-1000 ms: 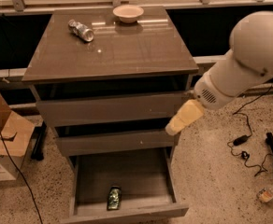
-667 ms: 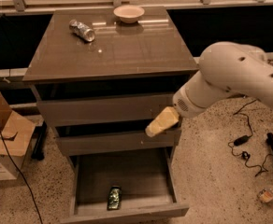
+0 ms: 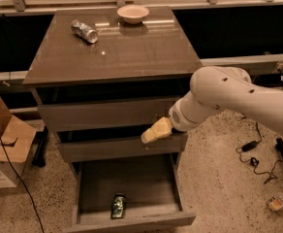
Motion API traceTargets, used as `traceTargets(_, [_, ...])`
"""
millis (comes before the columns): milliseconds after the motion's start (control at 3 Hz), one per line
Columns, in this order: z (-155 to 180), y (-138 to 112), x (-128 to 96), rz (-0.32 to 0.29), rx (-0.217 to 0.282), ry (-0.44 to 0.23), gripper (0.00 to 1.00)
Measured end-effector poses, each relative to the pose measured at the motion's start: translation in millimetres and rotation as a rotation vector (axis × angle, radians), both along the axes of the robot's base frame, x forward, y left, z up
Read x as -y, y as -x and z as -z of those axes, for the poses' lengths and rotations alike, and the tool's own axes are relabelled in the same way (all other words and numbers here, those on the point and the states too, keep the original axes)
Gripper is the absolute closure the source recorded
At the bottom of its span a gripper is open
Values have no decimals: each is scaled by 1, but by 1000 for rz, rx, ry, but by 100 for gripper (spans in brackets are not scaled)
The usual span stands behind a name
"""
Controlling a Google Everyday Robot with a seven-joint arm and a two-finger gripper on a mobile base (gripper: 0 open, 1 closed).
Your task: Pick green can from bottom drawer and place on counter
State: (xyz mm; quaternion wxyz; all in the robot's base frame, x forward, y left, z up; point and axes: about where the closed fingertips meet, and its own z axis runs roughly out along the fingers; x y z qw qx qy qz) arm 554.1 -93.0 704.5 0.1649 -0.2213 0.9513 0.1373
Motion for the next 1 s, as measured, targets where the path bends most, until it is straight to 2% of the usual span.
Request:
traceTargets(333, [0,0,0,-1,0,1,0])
traceTargets(667, [24,-5,-6,64,-47,-21,0])
traceTargets(1000, [95,-13,-23,173,-172,0,0])
